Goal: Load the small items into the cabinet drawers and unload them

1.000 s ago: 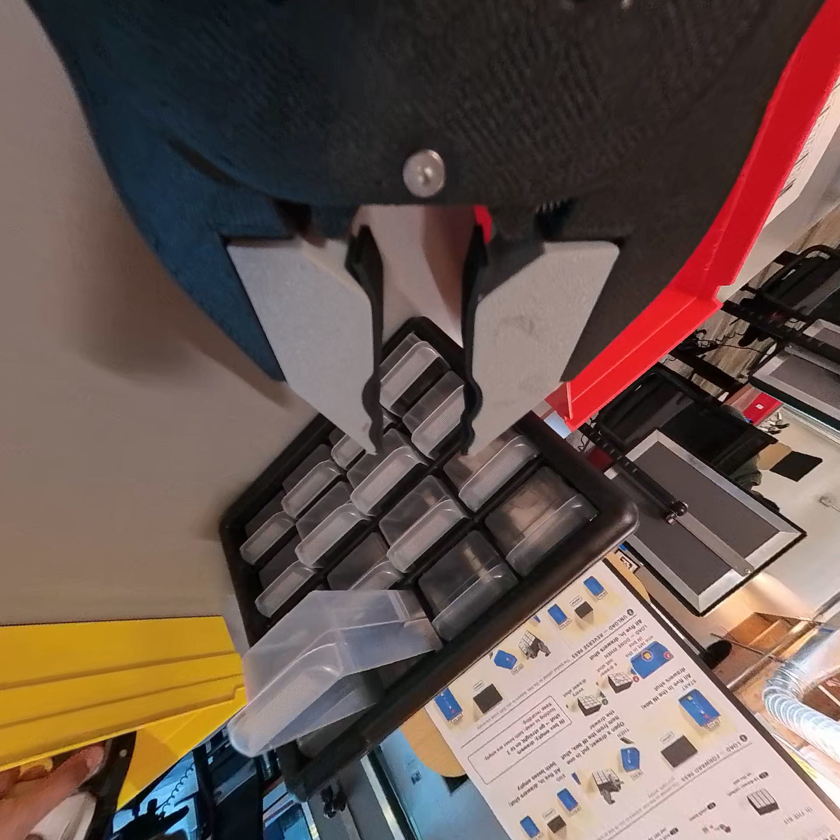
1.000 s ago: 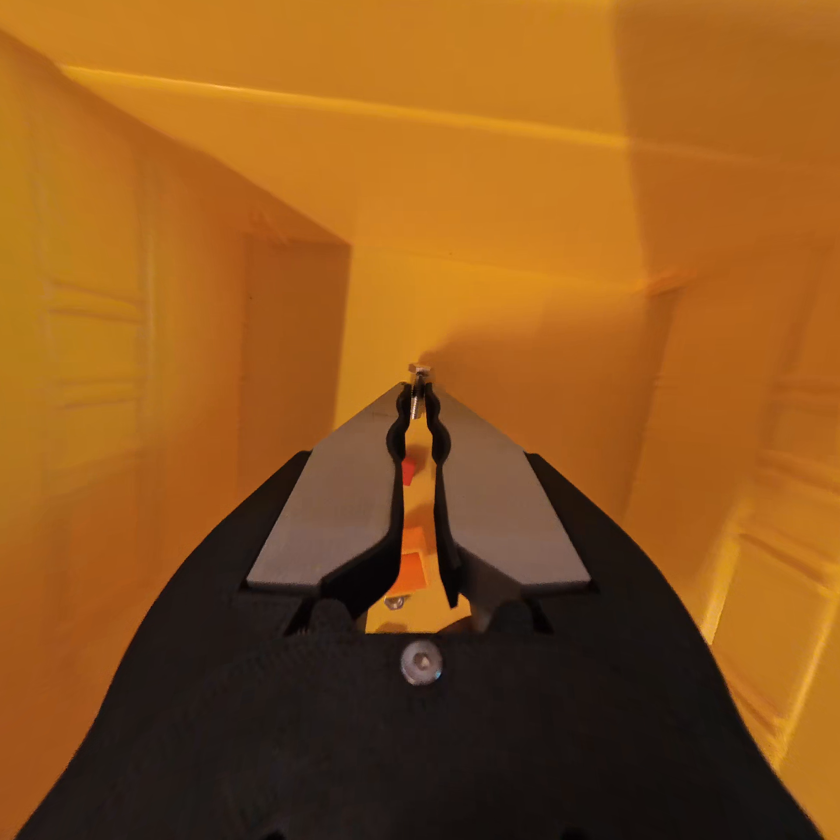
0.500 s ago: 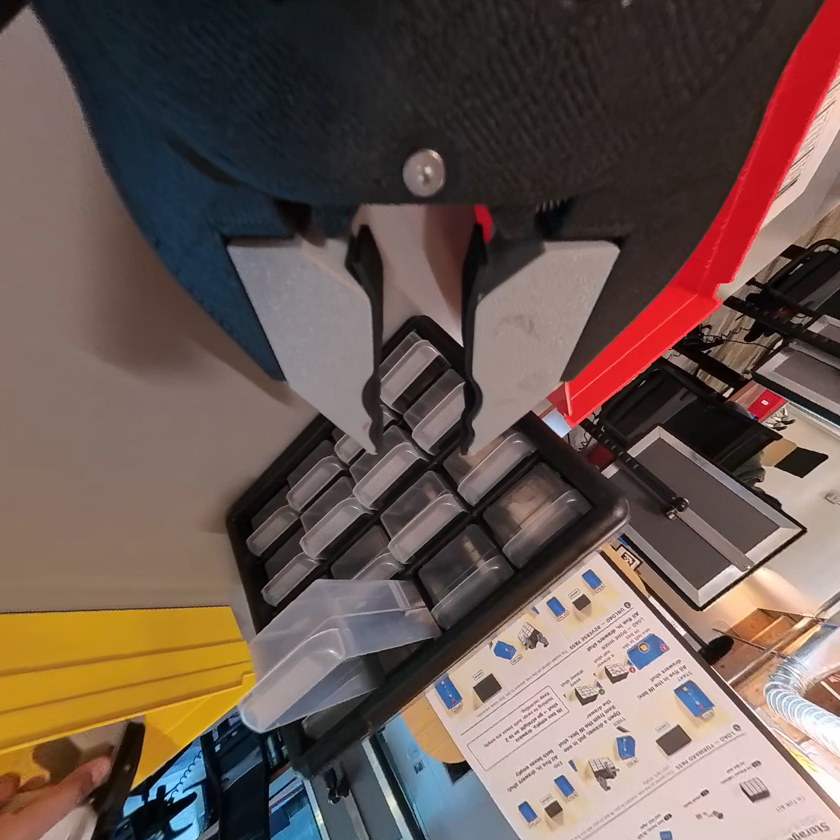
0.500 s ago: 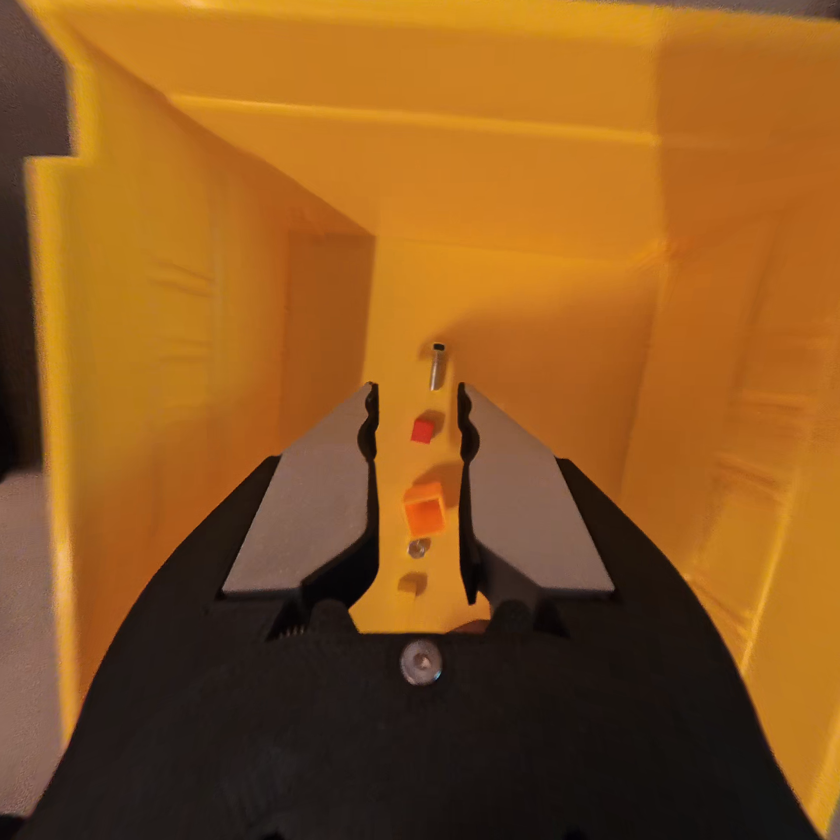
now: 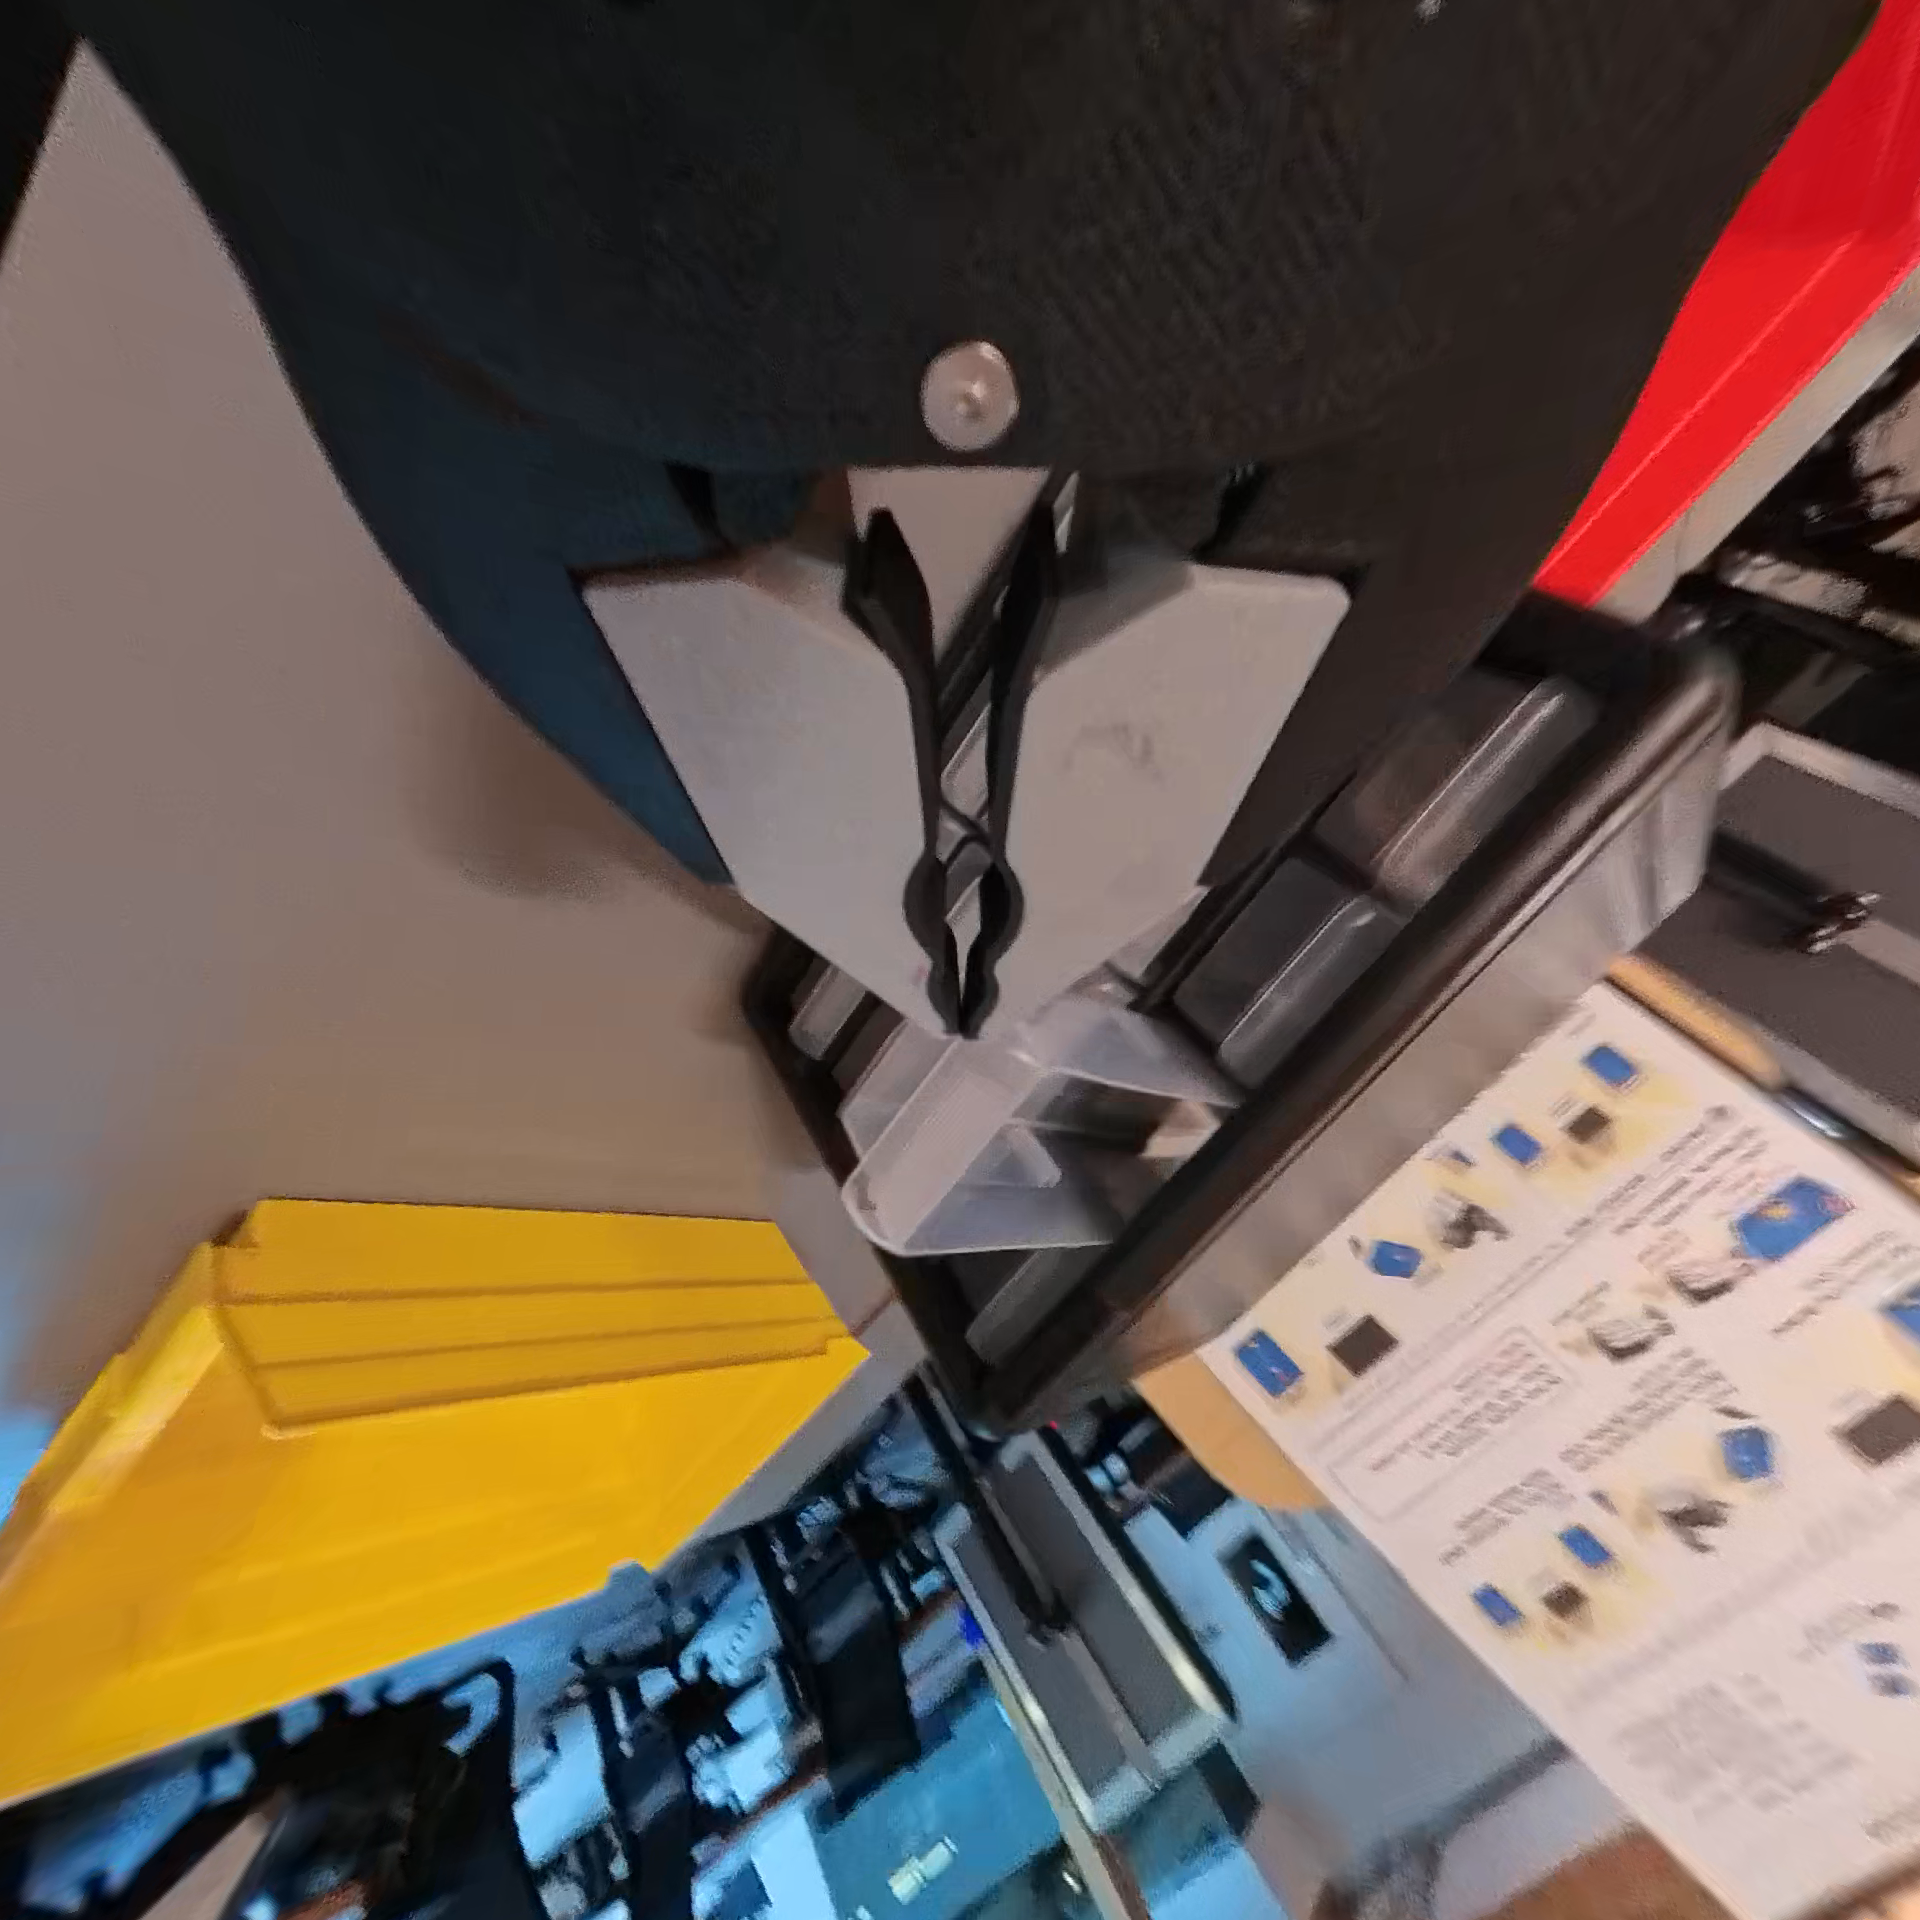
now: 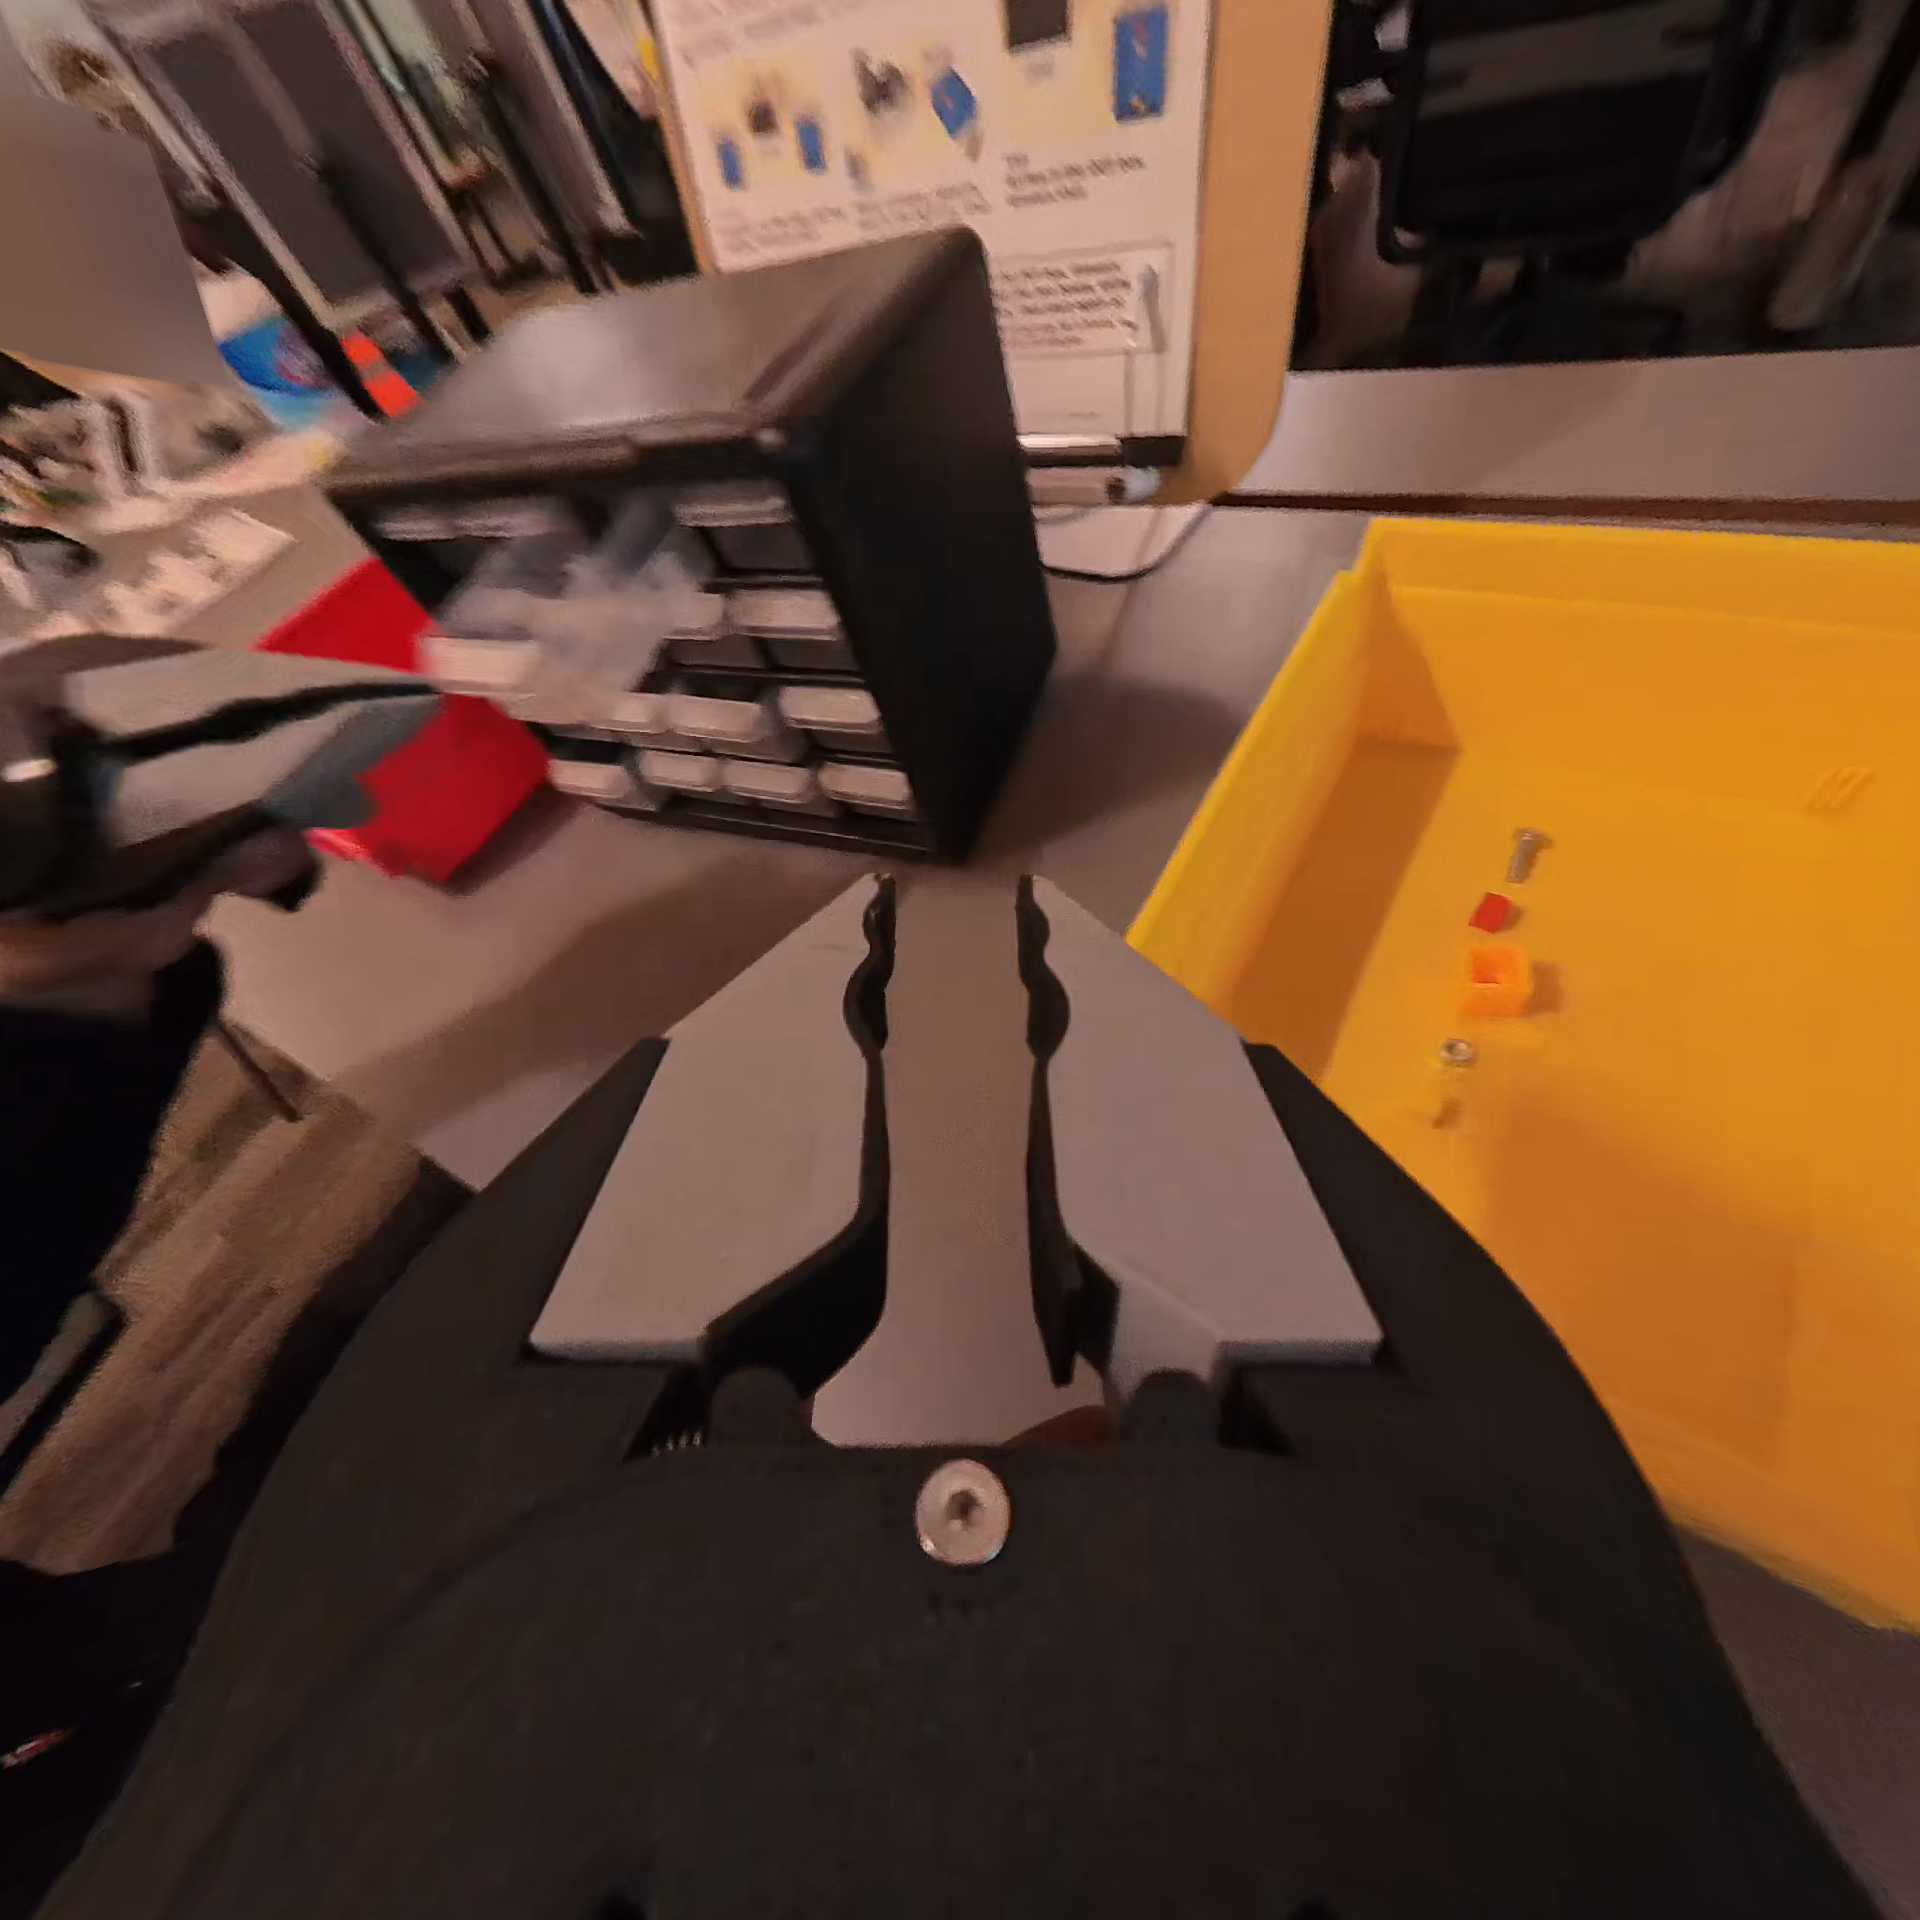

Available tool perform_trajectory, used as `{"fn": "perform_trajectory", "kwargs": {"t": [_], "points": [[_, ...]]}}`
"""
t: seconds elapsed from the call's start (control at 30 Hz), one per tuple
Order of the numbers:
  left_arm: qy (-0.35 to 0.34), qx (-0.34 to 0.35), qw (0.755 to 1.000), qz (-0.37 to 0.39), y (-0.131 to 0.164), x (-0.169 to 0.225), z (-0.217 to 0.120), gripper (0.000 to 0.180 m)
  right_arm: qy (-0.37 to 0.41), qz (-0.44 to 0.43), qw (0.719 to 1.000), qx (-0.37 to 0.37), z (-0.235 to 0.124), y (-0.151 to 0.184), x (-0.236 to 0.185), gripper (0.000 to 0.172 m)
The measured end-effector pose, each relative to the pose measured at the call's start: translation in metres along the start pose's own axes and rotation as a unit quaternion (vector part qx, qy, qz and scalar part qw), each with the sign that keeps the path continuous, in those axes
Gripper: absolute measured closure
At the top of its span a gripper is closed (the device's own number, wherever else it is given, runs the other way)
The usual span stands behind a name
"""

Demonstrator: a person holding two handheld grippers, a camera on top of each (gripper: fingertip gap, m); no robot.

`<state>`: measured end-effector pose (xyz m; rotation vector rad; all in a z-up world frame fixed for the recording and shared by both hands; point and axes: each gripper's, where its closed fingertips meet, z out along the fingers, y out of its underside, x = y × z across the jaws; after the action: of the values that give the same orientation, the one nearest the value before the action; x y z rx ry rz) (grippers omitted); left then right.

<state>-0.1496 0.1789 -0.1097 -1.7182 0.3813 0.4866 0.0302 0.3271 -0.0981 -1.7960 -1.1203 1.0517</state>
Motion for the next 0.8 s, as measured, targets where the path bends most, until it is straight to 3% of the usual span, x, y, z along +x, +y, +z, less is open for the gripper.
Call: {"fn": "perform_trajectory", "kwargs": {"t": [0.1, 0.2, 0.37, 0.5, 0.63, 0.8], "points": [[0.030, -0.033, 0.999, 0.003, -0.003, 0.004, 0.028, 0.180, -0.023, 0.000, 0.998, 0.052, -0.030, -0.001, -0.019, 0.153], [-0.009, -0.075, 0.997, 0.013, 0.007, -0.015, 0.050, 0.180, -0.027, 0.003, 0.996, 0.084, -0.056, 0.000, -0.019, 0.154], [-0.065, -0.100, 0.993, -0.022, 0.019, -0.054, 0.068, 0.180, -0.014, 0.019, 0.990, 0.138, -0.096, -0.010, 0.002, 0.159], [-0.056, -0.113, 0.990, -0.057, 0.029, -0.050, 0.084, 0.180, 0.007, 0.052, 0.989, 0.141, -0.106, -0.005, 0.034, 0.154], [-0.056, -0.101, 0.992, -0.053, 0.032, -0.028, 0.077, 0.177, 0.041, 0.058, 0.990, 0.126, -0.108, 0.004, 0.054, 0.147], [-0.015, -0.055, 0.995, -0.076, 0.034, 0.011, 0.031, 0.170, 0.032, 0.046, 0.991, 0.124, -0.101, 0.002, 0.046, 0.142]]}}
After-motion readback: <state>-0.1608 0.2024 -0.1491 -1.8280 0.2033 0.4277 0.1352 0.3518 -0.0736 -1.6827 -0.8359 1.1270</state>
